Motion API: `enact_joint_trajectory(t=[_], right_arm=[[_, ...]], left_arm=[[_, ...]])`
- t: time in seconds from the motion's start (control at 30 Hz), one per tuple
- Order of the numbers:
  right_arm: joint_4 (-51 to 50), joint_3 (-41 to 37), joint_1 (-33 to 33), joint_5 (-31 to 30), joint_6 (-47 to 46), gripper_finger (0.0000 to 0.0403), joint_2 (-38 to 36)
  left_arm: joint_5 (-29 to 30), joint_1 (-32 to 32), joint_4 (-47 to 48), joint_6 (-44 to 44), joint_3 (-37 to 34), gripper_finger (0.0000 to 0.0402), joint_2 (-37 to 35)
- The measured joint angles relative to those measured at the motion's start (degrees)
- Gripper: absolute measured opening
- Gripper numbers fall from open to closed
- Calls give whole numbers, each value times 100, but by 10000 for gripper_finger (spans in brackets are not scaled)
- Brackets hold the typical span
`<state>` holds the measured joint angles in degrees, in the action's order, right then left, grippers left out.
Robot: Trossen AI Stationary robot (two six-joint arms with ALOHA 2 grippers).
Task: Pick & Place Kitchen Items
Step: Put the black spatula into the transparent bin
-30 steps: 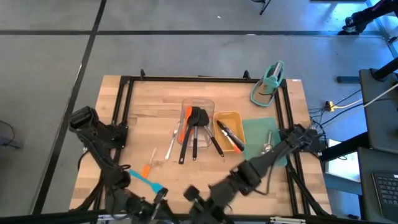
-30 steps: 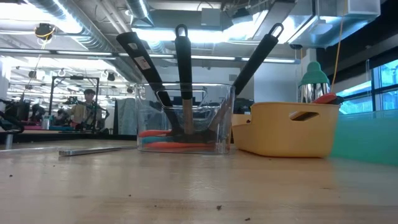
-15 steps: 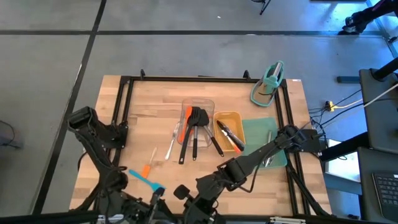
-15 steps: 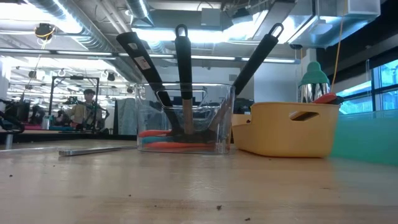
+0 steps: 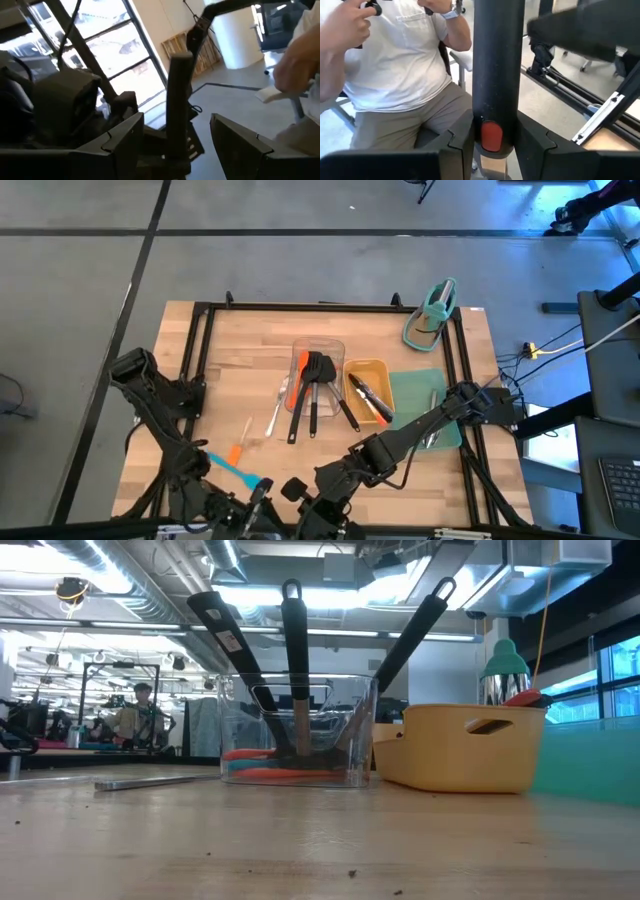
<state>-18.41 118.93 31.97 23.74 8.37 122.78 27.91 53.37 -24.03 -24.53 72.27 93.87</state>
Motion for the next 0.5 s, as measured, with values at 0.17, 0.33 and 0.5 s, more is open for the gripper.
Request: enact_joint_trajectory(t=[0.17, 0.33, 0.5], right_arm=[[-159, 0, -19, 99, 20, 105, 0], [-346, 0, -79, 101, -3, 105, 0], [-418, 0, -143, -1, -28, 105, 0]], left_arm=[[-373, -72, 402, 276, 0, 223, -112], [-679, -273, 853, 673, 0, 223, -325], [-756, -394, 1257, 816, 0, 223, -514]])
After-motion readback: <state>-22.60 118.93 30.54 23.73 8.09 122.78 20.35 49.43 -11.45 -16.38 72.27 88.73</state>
